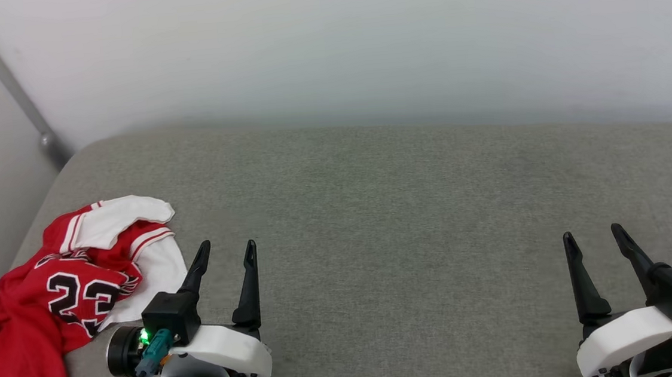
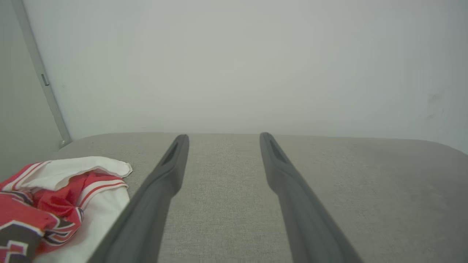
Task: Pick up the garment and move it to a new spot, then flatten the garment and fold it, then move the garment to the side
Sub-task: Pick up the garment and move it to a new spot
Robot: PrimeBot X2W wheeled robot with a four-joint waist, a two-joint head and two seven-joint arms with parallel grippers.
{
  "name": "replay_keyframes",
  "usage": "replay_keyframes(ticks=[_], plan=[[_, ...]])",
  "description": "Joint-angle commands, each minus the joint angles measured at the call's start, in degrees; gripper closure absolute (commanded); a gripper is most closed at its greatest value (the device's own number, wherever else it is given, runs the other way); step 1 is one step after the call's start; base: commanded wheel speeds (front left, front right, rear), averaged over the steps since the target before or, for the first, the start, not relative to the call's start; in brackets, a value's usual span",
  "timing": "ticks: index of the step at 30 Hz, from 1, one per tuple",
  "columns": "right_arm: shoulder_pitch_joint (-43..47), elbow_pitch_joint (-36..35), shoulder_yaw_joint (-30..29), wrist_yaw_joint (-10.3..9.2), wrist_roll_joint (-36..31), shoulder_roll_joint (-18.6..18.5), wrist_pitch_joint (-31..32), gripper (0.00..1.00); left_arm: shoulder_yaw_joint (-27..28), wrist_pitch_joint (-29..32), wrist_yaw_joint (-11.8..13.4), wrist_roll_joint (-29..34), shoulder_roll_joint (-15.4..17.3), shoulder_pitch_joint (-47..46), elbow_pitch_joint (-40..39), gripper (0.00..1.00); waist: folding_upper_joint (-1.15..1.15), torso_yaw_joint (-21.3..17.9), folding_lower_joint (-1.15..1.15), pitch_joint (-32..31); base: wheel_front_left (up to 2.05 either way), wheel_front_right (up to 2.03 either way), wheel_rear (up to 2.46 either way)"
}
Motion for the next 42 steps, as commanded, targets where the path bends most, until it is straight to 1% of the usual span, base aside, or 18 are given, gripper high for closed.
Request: replay_keyframes(ticks=[1,9,10,18,23,28,33,38,42], plan=[[0.2,-0.1,0.0,-0.02,0.1,0.2,0.0,0.00,0.3,-0.1,0.2,-0.2,0.1,-0.4,0.4,0.00,0.00,2.4,0.00,0.0,0.00,0.00,0.00],[-1.2,0.4,1.7,-0.02,0.5,0.2,0.0,0.00,2.2,-0.1,1.1,-0.7,0.4,-0.5,0.7,0.00,0.00,11.3,0.00,0.2,0.00,0.00,0.00],[-1.2,0.4,1.7,-0.02,0.5,0.2,0.0,0.00,2.2,-0.1,1.1,-0.7,0.4,-0.5,0.7,0.00,0.00,11.3,0.00,0.2,0.00,0.00,0.00],[-2.6,1.0,4.0,-0.02,1.6,0.1,-0.6,0.00,4.3,-0.1,1.7,-1.2,0.8,0.3,0.1,0.00,0.00,18.3,0.00,0.6,0.00,0.00,0.00],[-3.3,1.3,5.1,-0.02,1.8,0.1,-0.8,0.00,5.1,-0.1,2.0,-1.3,0.7,0.9,-0.4,0.00,0.00,20.9,0.00,0.8,0.00,0.00,0.00],[-3.7,1.8,5.7,-0.02,2.2,0.1,-1.0,0.00,5.3,-0.1,1.4,-1.3,0.8,0.6,-0.3,0.00,0.00,21.9,0.00,1.0,0.00,0.00,0.00],[-4.2,2.3,6.2,-0.02,2.2,0.1,-0.9,0.00,5.8,-0.1,1.5,-1.5,0.7,0.2,-0.2,0.00,0.00,21.6,0.00,1.2,0.00,0.00,0.00],[-5.0,2.4,6.9,-0.02,1.6,0.1,-0.5,0.00,6.0,-0.1,1.8,-0.9,1.3,-1.7,-0.1,0.00,0.00,20.2,0.00,2.0,0.00,0.00,0.00],[-6.6,1.6,7.6,-0.02,0.9,0.1,0.3,0.00,6.4,0.6,0.9,-2.0,2.5,-5.8,0.7,0.00,0.00,17.7,0.00,4.6,0.00,0.00,0.00]])
